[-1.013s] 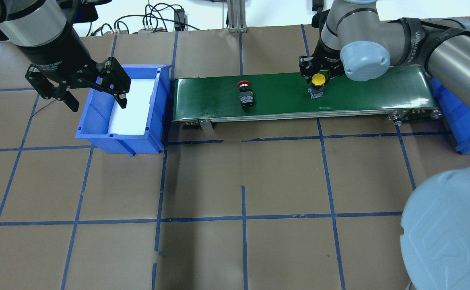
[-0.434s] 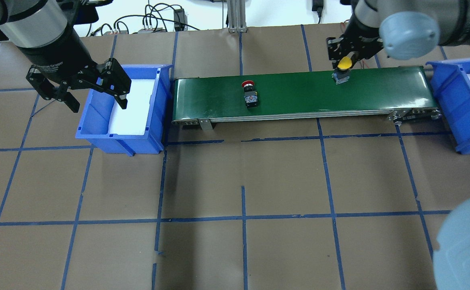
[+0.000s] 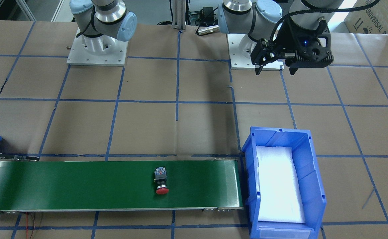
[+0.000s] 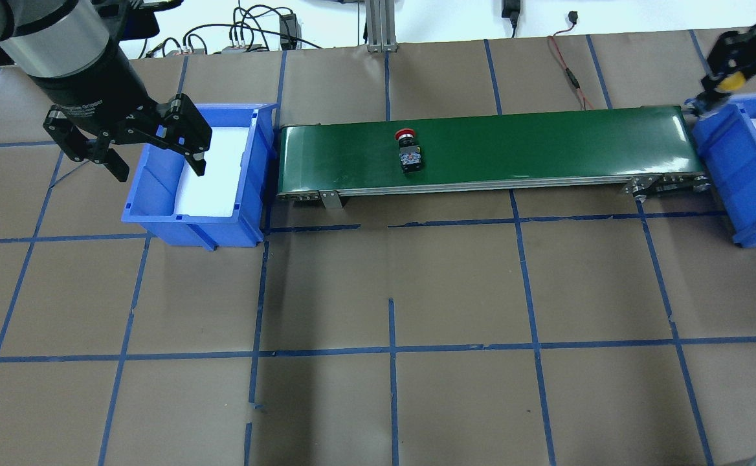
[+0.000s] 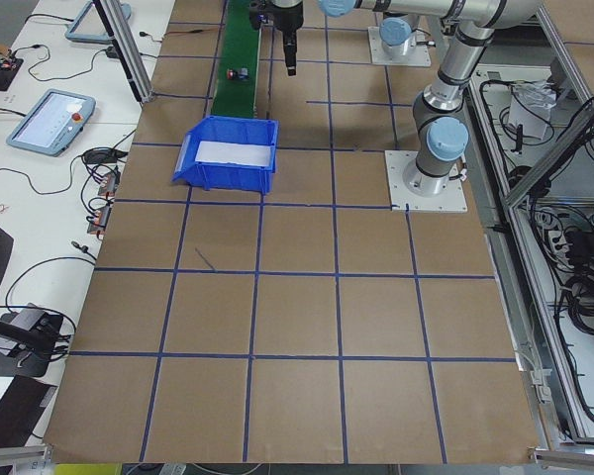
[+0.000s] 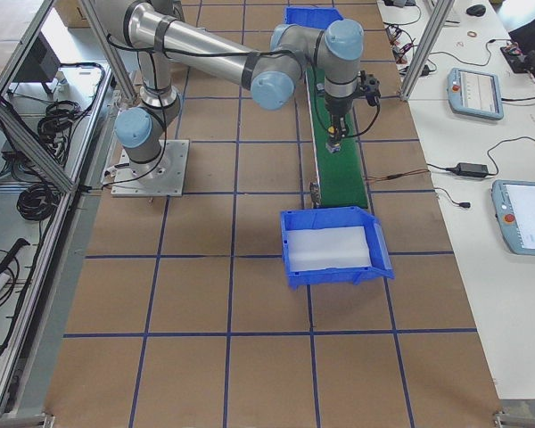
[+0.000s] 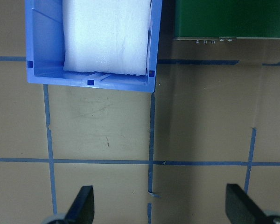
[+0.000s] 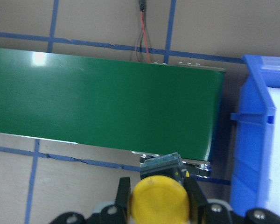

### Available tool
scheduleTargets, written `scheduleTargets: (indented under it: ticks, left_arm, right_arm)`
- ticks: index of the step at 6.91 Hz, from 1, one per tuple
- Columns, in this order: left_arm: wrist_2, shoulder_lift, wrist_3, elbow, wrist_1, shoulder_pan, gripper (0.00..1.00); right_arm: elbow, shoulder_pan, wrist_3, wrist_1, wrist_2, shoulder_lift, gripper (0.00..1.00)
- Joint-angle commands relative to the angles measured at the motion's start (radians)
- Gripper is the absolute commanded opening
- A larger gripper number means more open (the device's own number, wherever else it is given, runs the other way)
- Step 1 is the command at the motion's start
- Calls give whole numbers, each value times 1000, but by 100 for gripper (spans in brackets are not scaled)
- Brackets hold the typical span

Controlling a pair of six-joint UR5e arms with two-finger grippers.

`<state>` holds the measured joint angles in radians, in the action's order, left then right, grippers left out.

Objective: Transport two buttons from left to right
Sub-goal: 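Carry the yellow button with the right gripper into the far bin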

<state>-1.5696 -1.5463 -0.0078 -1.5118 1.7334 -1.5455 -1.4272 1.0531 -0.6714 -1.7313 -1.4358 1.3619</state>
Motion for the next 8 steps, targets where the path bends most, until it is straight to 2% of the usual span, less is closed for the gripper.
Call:
scheduleTargets:
  ticks: [1,2,3,4,6,8]
  left_arm:
    - [-1,0,-1,-1,0,1,100]
    - [-1,0,-1,-1,0,1,100]
    - [-1,0,-1,-1,0,1,100]
    - [-1,0,-1,-1,0,-1,100]
    - [-1,0,-1,-2,0,-1,100]
    - [-1,0,-1,-2,0,-1,100]
  right_arm:
    - [68,-210,-283,59,-8,-26,6]
    - [112,-276,-380,59,-23,-106,6]
    - [181,-297,-410,58,-26,-194,6]
    - [194,-297,-407,50,-15,-237,6]
    - [191,-295,-398,-20,-6,-309,6]
    - [134,-283,-375,-31,14,-310,7]
